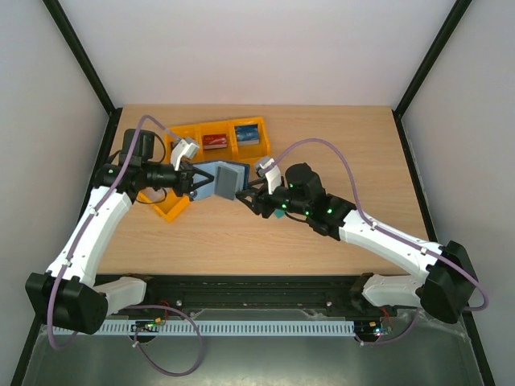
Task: Take the credit cards out of the card holder
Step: Open the card holder.
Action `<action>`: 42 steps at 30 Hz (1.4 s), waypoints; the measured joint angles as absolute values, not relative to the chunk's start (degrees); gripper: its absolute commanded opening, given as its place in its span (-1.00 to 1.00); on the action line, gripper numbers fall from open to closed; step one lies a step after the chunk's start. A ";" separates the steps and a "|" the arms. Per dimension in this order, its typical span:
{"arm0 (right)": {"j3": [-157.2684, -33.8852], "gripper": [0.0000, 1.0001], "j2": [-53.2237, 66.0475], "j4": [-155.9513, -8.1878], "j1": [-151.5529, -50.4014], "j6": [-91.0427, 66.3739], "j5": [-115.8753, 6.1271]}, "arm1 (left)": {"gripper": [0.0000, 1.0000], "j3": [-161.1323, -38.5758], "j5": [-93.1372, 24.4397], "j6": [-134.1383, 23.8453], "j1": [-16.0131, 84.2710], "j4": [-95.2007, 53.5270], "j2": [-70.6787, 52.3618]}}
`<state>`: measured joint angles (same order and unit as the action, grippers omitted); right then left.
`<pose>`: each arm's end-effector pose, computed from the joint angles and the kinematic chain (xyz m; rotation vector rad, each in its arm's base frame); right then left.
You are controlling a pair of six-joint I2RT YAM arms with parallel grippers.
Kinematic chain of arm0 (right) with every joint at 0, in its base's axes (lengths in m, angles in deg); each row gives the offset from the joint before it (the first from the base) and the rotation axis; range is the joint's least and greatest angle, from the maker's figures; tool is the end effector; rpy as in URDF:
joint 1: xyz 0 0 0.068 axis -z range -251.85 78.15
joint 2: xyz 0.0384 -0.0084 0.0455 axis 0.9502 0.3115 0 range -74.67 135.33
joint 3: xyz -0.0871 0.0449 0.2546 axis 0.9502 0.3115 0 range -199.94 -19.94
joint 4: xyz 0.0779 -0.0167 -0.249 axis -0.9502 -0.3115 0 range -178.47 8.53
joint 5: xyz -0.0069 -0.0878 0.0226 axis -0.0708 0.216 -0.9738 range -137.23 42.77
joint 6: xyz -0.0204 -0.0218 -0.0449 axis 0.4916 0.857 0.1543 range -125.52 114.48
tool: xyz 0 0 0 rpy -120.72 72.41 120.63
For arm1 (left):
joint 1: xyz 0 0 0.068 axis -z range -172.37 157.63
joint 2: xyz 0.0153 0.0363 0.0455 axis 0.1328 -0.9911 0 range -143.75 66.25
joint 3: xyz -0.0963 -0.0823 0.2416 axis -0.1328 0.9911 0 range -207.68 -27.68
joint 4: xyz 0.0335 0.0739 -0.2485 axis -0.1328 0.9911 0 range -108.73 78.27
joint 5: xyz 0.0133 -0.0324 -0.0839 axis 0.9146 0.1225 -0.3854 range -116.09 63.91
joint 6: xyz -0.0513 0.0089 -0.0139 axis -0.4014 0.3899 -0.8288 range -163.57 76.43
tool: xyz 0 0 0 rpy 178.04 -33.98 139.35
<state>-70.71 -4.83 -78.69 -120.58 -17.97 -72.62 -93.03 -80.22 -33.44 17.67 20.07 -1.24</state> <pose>0.1746 0.2221 0.3082 -0.9256 1.7611 1.1287 0.2289 -0.0697 0.3460 0.8411 1.9616 -1.0615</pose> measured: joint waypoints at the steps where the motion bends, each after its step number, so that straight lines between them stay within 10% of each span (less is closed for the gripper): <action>1: -70.64 -0.10 -4.83 -78.82 -120.56 -17.77 -72.36 | -0.95 -93.09 -80.30 -33.41 17.67 20.20 -1.24; 37: -75.47 0.51 3.66 -73.49 -119.95 -23.39 -77.95 | -0.95 -93.38 -81.96 -33.68 17.74 20.55 -1.24; 42: -78.31 0.17 6.56 -71.54 -120.78 -25.22 -79.66 | -0.95 -93.14 -81.94 -33.70 17.96 20.55 -1.24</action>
<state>-78.31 6.56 -71.54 -120.78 -25.22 -79.66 -93.14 -81.94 -33.70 17.96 20.55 -1.24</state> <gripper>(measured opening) 0.721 0.056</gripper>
